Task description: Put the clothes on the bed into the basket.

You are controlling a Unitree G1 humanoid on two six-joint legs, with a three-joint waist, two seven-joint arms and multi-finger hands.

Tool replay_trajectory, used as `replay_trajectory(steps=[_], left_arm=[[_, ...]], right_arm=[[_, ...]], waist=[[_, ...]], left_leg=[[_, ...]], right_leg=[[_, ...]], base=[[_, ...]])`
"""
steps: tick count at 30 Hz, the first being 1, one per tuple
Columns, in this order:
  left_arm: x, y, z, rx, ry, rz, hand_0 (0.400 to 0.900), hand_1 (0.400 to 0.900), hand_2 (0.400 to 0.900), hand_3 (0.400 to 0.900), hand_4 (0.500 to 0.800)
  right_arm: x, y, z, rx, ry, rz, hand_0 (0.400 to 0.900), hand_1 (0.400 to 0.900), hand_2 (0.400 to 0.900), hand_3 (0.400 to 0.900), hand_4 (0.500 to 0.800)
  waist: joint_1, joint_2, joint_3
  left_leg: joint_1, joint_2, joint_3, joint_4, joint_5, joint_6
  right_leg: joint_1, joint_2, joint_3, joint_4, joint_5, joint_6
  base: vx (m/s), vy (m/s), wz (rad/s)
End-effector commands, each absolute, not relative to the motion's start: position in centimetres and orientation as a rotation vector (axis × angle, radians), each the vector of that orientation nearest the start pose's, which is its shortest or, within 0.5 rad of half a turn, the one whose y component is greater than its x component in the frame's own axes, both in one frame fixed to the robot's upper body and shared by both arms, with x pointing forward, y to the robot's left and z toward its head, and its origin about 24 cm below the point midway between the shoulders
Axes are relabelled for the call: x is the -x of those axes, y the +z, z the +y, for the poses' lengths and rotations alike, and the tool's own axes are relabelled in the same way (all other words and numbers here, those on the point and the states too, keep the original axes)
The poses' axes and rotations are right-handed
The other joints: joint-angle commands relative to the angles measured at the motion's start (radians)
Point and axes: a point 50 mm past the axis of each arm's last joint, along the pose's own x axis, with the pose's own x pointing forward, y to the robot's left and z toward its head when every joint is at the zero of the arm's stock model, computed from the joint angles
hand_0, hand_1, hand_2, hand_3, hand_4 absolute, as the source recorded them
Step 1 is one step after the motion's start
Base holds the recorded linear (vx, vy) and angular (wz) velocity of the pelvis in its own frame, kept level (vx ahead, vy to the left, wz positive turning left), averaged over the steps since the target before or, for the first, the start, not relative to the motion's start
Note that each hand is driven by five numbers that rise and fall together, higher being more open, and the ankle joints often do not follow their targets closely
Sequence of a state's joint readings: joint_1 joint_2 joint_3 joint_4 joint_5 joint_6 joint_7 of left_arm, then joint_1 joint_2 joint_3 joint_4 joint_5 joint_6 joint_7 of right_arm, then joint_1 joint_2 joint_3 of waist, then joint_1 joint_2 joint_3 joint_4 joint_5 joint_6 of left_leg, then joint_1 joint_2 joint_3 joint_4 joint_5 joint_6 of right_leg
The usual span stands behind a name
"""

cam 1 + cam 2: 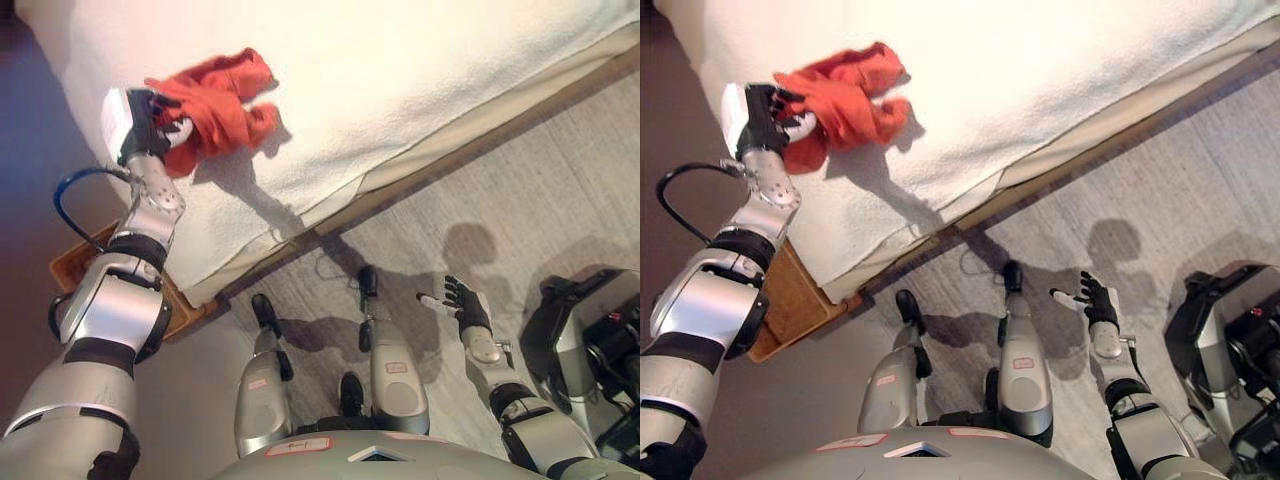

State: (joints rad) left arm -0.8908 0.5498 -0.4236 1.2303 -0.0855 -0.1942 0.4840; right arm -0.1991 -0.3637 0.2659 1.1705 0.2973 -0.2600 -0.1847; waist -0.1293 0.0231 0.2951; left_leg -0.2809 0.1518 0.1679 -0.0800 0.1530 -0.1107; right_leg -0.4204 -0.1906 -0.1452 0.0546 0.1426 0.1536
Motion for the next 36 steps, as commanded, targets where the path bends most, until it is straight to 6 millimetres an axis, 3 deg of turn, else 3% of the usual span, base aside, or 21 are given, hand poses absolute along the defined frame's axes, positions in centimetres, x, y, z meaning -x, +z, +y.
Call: replay_trajectory(steps=[1, 11, 17, 20, 24, 27, 36], left_arm=[[-37.1, 14.5, 31.5, -0.644, 0.647, -0.047, 0.4, 0.4, 0.4, 0.4, 0.5], [-32.7, 12.8, 38.5, -0.724, 0.794, 0.183, 0.4, 0.4, 0.4, 0.4, 0.5], [-30.2, 13.8, 41.9, -0.841, 0.878, 0.273, 0.4, 0.4, 0.4, 0.4, 0.5], [-29.0, 15.4, 43.6, -0.931, 0.922, 0.299, 0.4, 0.4, 0.4, 0.4, 0.5], [-28.5, 17.1, 44.5, -0.93, 0.967, 0.276, 0.4, 0.4, 0.4, 0.4, 0.5], [-28.5, 17.3, 44.7, -0.944, 0.964, 0.281, 0.4, 0.4, 0.4, 0.4, 0.5], [-23.6, 16.2, 48.1, -0.834, 1.1, 0.401, 0.4, 0.4, 0.4, 0.4, 0.5]], right_arm=[[-18.0, -10.3, -29.2, 0.354, -0.325, 0.747, 0.9, 0.9, 0.9, 0.9, 0.8], [-17.0, -11.0, -30.0, 0.382, -0.325, 0.856, 0.9, 0.9, 0.9, 0.9, 0.8], [-16.5, -10.9, -30.7, 0.396, -0.328, 0.872, 0.9, 0.9, 0.9, 0.9, 0.8], [-16.5, -10.8, -30.9, 0.402, -0.325, 0.873, 0.9, 0.9, 0.9, 0.9, 0.8], [-16.1, -11.1, -30.7, 0.394, -0.312, 0.889, 0.9, 0.9, 0.9, 0.9, 0.8], [-15.8, -11.4, -30.5, 0.385, -0.298, 0.913, 0.9, 0.9, 0.9, 0.9, 0.8], [-14.8, -11.8, -30.6, 0.39, -0.276, 0.953, 0.9, 0.9, 0.9, 0.9, 0.8]], waist=[[0.027, -0.044, -0.016], [0.074, -0.031, -0.005], [0.092, -0.028, -0.006], [0.1, -0.027, -0.011], [0.112, -0.033, -0.017], [0.118, -0.039, -0.02], [0.135, -0.056, -0.019]], left_leg=[[0.151, 0.038, -0.02, 0.077, -0.131, -0.082], [0.226, 0.044, -0.043, 0.032, -0.105, -0.079], [0.226, 0.045, -0.046, 0.021, -0.094, -0.079], [0.224, 0.048, -0.05, 0.018, -0.092, -0.079], [0.222, 0.049, -0.056, 0.018, -0.092, -0.079], [0.22, 0.047, -0.06, 0.019, -0.092, -0.077], [0.211, 0.036, -0.065, 0.029, -0.101, -0.071]], right_leg=[[0.035, -0.069, -0.02, -0.083, 0.147, 0.071], [0.113, -0.069, -0.042, -0.066, 0.12, 0.068], [0.124, -0.069, -0.057, -0.067, 0.118, 0.071], [0.13, -0.069, -0.064, -0.07, 0.118, 0.073], [0.139, -0.07, -0.071, -0.078, 0.121, 0.077], [0.146, -0.073, -0.077, -0.082, 0.123, 0.079], [0.156, -0.081, -0.087, -0.094, 0.131, 0.084]], base=[[-0.01, 0.007, 0.11], [-0.01, 0.004, 0.1], [-0.01, -0.005, 0.09], [0.0, 0.0, 0.04], [0.0, -0.006, 0.02], [0.0, -0.004, 0.03], [0.0, 0.007, 0.03]])
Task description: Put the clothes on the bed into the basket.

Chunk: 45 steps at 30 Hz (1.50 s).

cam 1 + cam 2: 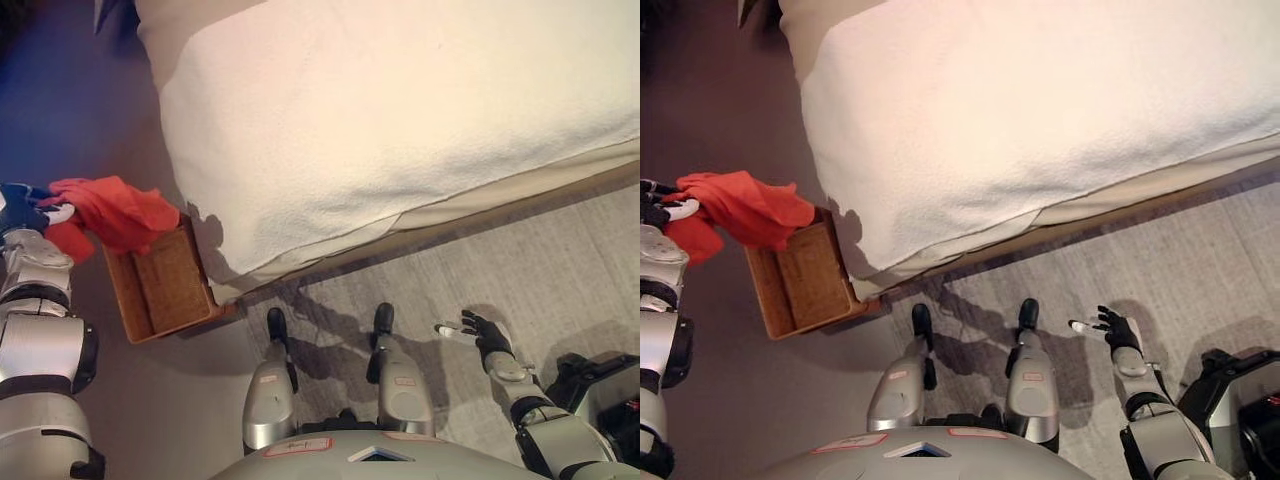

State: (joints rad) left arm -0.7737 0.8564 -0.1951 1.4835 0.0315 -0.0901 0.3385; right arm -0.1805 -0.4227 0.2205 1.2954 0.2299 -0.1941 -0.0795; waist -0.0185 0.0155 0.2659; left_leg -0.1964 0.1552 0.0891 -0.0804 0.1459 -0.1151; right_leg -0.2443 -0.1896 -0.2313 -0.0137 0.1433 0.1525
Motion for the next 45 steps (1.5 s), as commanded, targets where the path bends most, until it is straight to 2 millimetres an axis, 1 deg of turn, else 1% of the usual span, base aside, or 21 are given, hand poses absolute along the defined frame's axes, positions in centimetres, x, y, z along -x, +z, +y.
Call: replay_trajectory(steps=[1, 3, 5, 9, 10, 11, 12, 14, 17, 27, 32, 35, 37, 39, 40, 41, 43, 45], left_arm=[[-23.3, 16.1, 48.4, -0.827, 1.108, 0.412, 0.4, 0.4, 0.4, 0.4, 0.5], [-22.5, 15.7, 48.7, -0.802, 1.127, 0.434, 0.4, 0.4, 0.4, 0.4, 0.5], [-22.3, 15.5, 48.8, -0.787, 1.136, 0.438, 0.4, 0.4, 0.4, 0.4, 0.5], [-23.1, 16.1, 48.5, -0.763, 1.133, 0.403, 0.4, 0.4, 0.4, 0.4, 0.5], [-23.1, 16.1, 48.5, -0.764, 1.133, 0.402, 0.459, 0.459, 0.459, 0.459, 0.535], [-23.4, 16.4, 48.3, -0.758, 1.134, 0.386, 0.59, 0.59, 0.59, 0.59, 0.614], [-23.6, 16.5, 48.2, -0.753, 1.127, 0.38, 0.9, 0.9, 0.9, 0.9, 0.8], [-24.4, 17.0, 47.8, -0.766, 1.103, 0.363, 0.9, 0.9, 0.9, 0.9, 0.8], [-24.9, 17.6, 47.6, -0.781, 1.093, 0.353, 0.9, 0.9, 0.9, 0.9, 0.8], [-25.7, 17.8, 47.1, -0.797, 1.071, 0.331, 0.9, 0.9, 0.9, 0.9, 0.8], [-26.3, 18.1, 46.7, -0.771, 1.061, 0.266, 0.9, 0.9, 0.9, 0.9, 0.8], [-27.2, 18.2, 45.9, -0.665, 1.054, 0.183, 0.9, 0.9, 0.9, 0.9, 0.8], [-29.0, 18.1, 44.2, -0.534, 1.002, 0.072, 0.9, 0.9, 0.9, 0.9, 0.8], [-31.3, 17.9, 41.4, -0.376, 0.892, -0.074, 0.9, 0.9, 0.9, 0.9, 0.8], [-32.0, 17.8, 39.9, -0.306, 0.832, -0.144, 0.9, 0.9, 0.9, 0.9, 0.8], [-33.1, 17.3, 37.6, -0.216, 0.725, -0.211, 0.9, 0.9, 0.9, 0.9, 0.8], [-34.2, 16.5, 33.1, -0.031, 0.536, -0.313, 0.9, 0.9, 0.9, 0.9, 0.8], [-34.4, 15.8, 30.2, 0.04, 0.395, -0.343, 0.9, 0.9, 0.9, 0.9, 0.8]], right_arm=[[-14.7, -11.8, -30.7, 0.391, -0.279, 0.956, 0.9, 0.9, 0.9, 0.9, 0.8], [-14.5, -11.8, -30.8, 0.39, -0.279, 0.963, 0.9, 0.9, 0.9, 0.9, 0.8], [-14.3, -11.8, -31.0, 0.397, -0.282, 0.969, 0.9, 0.9, 0.9, 0.9, 0.8], [-13.8, -11.9, -31.3, 0.397, -0.298, 0.987, 0.9, 0.9, 0.9, 0.9, 0.8], [-13.8, -11.9, -31.3, 0.397, -0.298, 0.987, 0.9, 0.9, 0.9, 0.9, 0.8], [-13.8, -11.9, -31.3, 0.396, -0.297, 0.989, 0.9, 0.9, 0.9, 0.9, 0.8], [-13.7, -11.9, -31.3, 0.391, -0.298, 0.99, 0.9, 0.9, 0.9, 0.9, 0.8], [-13.5, -12.1, -31.1, 0.384, -0.292, 1.003, 0.9, 0.9, 0.9, 0.9, 0.8], [-13.4, -12.3, -30.9, 0.377, -0.281, 1.012, 0.9, 0.9, 0.9, 0.9, 0.8], [-13.1, -12.4, -30.7, 0.359, -0.283, 1.018, 0.9, 0.9, 0.9, 0.9, 0.8], [-13.0, -12.5, -30.7, 0.359, -0.283, 1.02, 0.9, 0.9, 0.9, 0.9, 0.8], [-13.2, -12.5, -30.5, 0.353, -0.288, 1.01, 0.9, 0.9, 0.9, 0.9, 0.8], [-13.2, -12.5, -30.5, 0.346, -0.297, 1.007, 0.9, 0.9, 0.9, 0.9, 0.8], [-13.3, -12.5, -30.5, 0.328, -0.32, 0.997, 0.9, 0.9, 0.9, 0.9, 0.8], [-13.3, -12.4, -30.6, 0.325, -0.329, 0.993, 0.9, 0.9, 0.9, 0.9, 0.8], [-13.6, -12.3, -30.6, 0.315, -0.34, 0.981, 0.9, 0.9, 0.9, 0.9, 0.8], [-13.9, -12.1, -30.7, 0.314, -0.351, 0.969, 0.9, 0.9, 0.9, 0.9, 0.8], [-14.0, -12.0, -30.9, 0.32, -0.354, 0.967, 0.9, 0.9, 0.9, 0.9, 0.8]], waist=[[0.029, -0.05, 0.011], [0.031, -0.054, 0.012], [0.033, -0.058, 0.012], [0.035, -0.062, 0.012], [0.035, -0.062, 0.012], [0.035, -0.064, 0.012], [0.034, -0.066, 0.012], [0.033, -0.069, 0.012], [0.034, -0.07, 0.011], [0.032, -0.07, 0.012], [0.031, -0.07, 0.01], [0.03, -0.07, 0.011], [0.029, -0.07, 0.011], [0.028, -0.071, 0.015], [0.028, -0.068, 0.016], [0.027, -0.07, 0.019], [0.022, -0.07, 0.02], [0.016, -0.069, 0.018]], left_leg=[[0.123, 0.032, 0.011, 0.032, -0.094, -0.065], [0.116, 0.029, 0.008, 0.035, -0.095, -0.063], [0.11, 0.027, 0.005, 0.035, -0.095, -0.062], [0.104, 0.02, -0.005, 0.026, -0.091, -0.06], [0.104, 0.02, -0.005, 0.026, -0.09, -0.06], [0.104, 0.019, -0.007, 0.024, -0.09, -0.059], [0.105, 0.018, -0.007, 0.024, -0.092, -0.058], [0.107, 0.015, -0.006, 0.024, -0.094, -0.055], [0.112, 0.013, -0.004, 0.024, -0.097, -0.054], [0.125, 0.016, 0.003, 0.022, -0.101, -0.054], [0.132, 0.017, 0.004, 0.026, -0.106, -0.054], [0.135, 0.017, 0.005, 0.025, -0.107, -0.055], [0.139, 0.015, 0.006, 0.026, -0.11, -0.055], [0.141, 0.013, 0.005, 0.029, -0.115, -0.053], [0.142, 0.012, 0.004, 0.033, -0.118, -0.052], [0.14, 0.009, 0.002, 0.035, -0.119, -0.051], [0.139, 0.006, 0.002, 0.036, -0.12, -0.049], [0.145, 0.006, 0.005, 0.034, -0.124, -0.048]], right_leg=[[-0.019, -0.084, -0.001, -0.027, 0.131, 0.086], [-0.017, -0.086, -0.004, -0.03, 0.132, 0.087], [-0.016, -0.087, -0.006, -0.034, 0.133, 0.088], [-0.015, -0.092, -0.011, -0.039, 0.137, 0.089], [-0.015, -0.092, -0.011, -0.04, 0.137, 0.089], [-0.013, -0.093, -0.012, -0.042, 0.137, 0.09], [-0.012, -0.093, -0.012, -0.043, 0.138, 0.09], [-0.012, -0.092, -0.01, -0.046, 0.14, 0.09], [-0.012, -0.091, -0.008, -0.046, 0.139, 0.089], [-0.013, -0.088, 0.001, -0.042, 0.134, 0.087], [-0.008, -0.086, 0.0, -0.039, 0.129, 0.085], [-0.008, -0.087, 0.001, -0.037, 0.126, 0.085], [-0.004, -0.087, 0.001, -0.039, 0.126, 0.085], [-0.003, -0.088, 0.0, -0.038, 0.126, 0.084], [-0.002, -0.089, 0.001, -0.037, 0.125, 0.083], [-0.003, -0.091, 0.001, -0.035, 0.125, 0.083], [-0.004, -0.093, 0.001, -0.034, 0.124, 0.081], [-0.004, -0.093, 0.002, -0.034, 0.125, 0.08]], base=[[0.0, 0.002, 0.1], [0.01, 0.009, 0.08], [0.0, 0.013, 0.06], [0.0, 0.012, 0.09], [0.0, 0.011, 0.03], [0.0, 0.0, 0.0], [0.0, 0.0, 0.0], [0.0, 0.009, -0.04], [0.01, 0.011, -0.07], [0.0, 0.004, -0.05], [0.0, 0.0, 0.0], [0.0, 0.0, 0.0], [0.01, -0.002, -0.05], [0.0, 0.0, 0.0], [0.0, 0.0, 0.0], [0.0, 0.0, 0.0], [0.0, 0.004, -0.02], [0.01, 0.012, -0.07]])
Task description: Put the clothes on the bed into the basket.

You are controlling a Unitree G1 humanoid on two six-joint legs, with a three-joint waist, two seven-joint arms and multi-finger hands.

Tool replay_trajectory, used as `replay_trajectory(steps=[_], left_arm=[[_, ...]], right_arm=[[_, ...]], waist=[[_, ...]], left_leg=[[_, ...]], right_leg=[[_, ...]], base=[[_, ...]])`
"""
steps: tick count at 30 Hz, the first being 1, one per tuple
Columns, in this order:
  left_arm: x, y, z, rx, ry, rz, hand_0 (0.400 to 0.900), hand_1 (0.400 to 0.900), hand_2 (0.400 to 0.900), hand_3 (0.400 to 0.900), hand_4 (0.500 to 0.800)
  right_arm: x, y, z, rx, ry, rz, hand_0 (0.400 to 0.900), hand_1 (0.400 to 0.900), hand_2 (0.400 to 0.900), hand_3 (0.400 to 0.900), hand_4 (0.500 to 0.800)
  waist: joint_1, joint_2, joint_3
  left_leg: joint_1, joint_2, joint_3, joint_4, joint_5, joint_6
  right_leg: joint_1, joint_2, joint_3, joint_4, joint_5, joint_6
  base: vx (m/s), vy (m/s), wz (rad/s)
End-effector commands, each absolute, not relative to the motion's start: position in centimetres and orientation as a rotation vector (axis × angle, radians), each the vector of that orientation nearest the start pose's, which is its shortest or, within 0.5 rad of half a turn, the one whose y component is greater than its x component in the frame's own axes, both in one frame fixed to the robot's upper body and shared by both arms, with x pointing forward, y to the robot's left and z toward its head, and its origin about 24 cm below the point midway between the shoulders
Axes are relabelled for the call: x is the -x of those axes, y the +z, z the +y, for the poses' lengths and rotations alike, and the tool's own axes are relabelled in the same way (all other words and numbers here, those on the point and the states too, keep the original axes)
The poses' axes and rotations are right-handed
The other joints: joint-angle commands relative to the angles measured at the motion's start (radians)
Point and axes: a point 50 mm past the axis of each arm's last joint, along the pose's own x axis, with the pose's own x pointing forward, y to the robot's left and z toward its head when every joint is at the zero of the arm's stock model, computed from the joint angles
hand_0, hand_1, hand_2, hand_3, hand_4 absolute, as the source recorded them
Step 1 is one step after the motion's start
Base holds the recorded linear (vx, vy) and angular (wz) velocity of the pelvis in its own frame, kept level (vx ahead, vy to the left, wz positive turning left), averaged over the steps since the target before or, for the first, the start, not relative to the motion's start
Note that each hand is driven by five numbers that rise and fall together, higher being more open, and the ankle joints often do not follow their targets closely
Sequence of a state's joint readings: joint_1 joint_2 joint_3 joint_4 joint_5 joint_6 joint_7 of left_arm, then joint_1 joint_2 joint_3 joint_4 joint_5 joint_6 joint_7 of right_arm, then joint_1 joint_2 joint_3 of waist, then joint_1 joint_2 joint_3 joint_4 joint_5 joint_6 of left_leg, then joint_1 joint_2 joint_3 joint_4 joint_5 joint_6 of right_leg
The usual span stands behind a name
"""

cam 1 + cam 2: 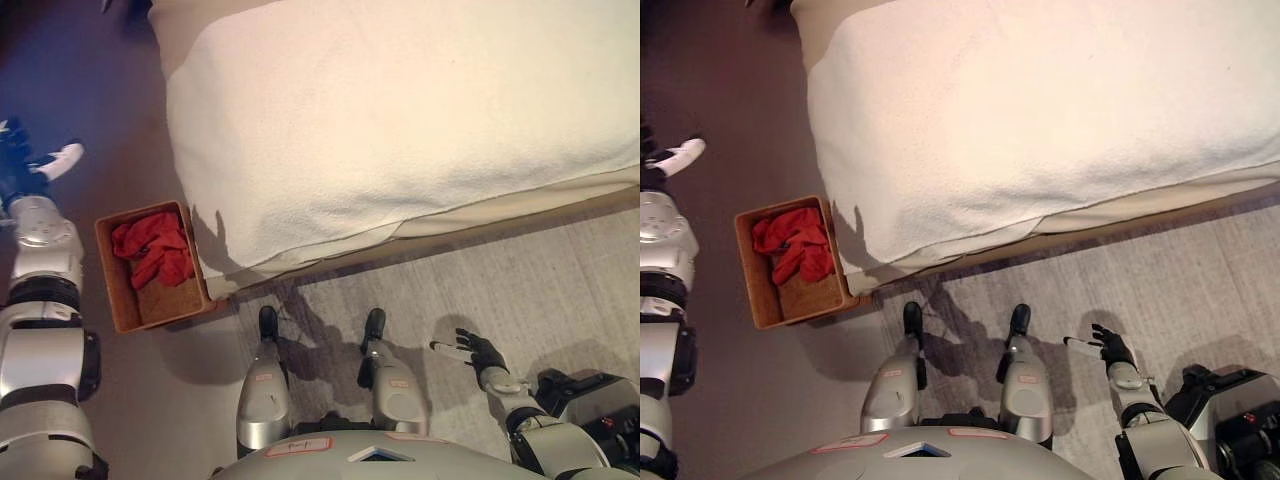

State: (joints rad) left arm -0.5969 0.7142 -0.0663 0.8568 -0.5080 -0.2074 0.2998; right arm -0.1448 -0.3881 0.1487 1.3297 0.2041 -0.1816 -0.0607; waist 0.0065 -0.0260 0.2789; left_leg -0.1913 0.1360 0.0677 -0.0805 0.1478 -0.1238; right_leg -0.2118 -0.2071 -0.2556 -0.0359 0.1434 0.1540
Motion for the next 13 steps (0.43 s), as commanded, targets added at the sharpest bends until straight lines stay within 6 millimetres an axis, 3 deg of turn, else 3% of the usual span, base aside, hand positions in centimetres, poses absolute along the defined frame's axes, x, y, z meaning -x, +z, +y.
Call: replay_trajectory(steps=[1, 2, 6, 10, 13], left_arm=[[-34.6, 15.3, 28.6, 0.104, 0.341, -0.345, 0.9, 0.9, 0.9, 0.9, 0.8], [-34.8, 14.8, 26.9, 0.139, 0.276, -0.339, 0.9, 0.9, 0.9, 0.9, 0.8], [-35.1, 13.3, 23.6, 0.186, 0.175, -0.299, 0.9, 0.9, 0.9, 0.9, 0.8], [-34.9, 12.6, 21.7, 0.182, 0.132, -0.295, 0.9, 0.9, 0.9, 0.9, 0.8], [-34.3, 10.7, 21.0, 0.152, 0.098, -0.244, 0.9, 0.9, 0.9, 0.9, 0.8]], right_arm=[[-14.1, -12.0, -30.8, 0.325, -0.351, 0.964, 0.9, 0.9, 0.9, 0.9, 0.8], [-14.2, -12.0, -30.8, 0.327, -0.353, 0.963, 0.9, 0.9, 0.9, 0.9, 0.8], [-14.6, -11.8, -30.8, 0.349, -0.345, 0.957, 0.9, 0.9, 0.9, 0.9, 0.8], [-15.3, -11.7, -30.5, 0.366, -0.335, 0.947, 0.9, 0.9, 0.9, 0.9, 0.8], [-15.7, -11.7, -30.2, 0.374, -0.328, 0.953, 0.9, 0.9, 0.9, 0.9, 0.8]], waist=[[-0.012, -0.028, 0.004], [-0.015, -0.028, 0.002], [-0.027, -0.031, -0.009], [-0.03, -0.033, -0.021], [-0.031, -0.034, -0.032]], left_leg=[[0.143, 0.026, 0.028, 0.033, -0.126, -0.038], [0.146, 0.025, 0.03, 0.032, -0.128, -0.037], [0.172, 0.026, 0.041, 0.021, -0.135, -0.035], [0.194, 0.028, 0.054, 0.017, -0.142, -0.036], [0.212, 0.026, 0.068, 0.021, -0.155, -0.033]], right_leg=[[-0.037, -0.074, 0.027, -0.011, 0.125, 0.078], [-0.037, -0.073, 0.028, -0.009, 0.124, 0.078], [-0.034, -0.068, 0.039, -0.007, 0.123, 0.077], [-0.027, -0.062, 0.047, -0.011, 0.123, 0.075], [-0.021, -0.053, 0.06, -0.015, 0.124, 0.071]], base=[[0.01, 0.012, -0.12], [0.01, 0.005, -0.13], [0.02, 0.012, -0.15], [0.03, 0.004, -0.16], [0.03, 0.007, -0.18]])
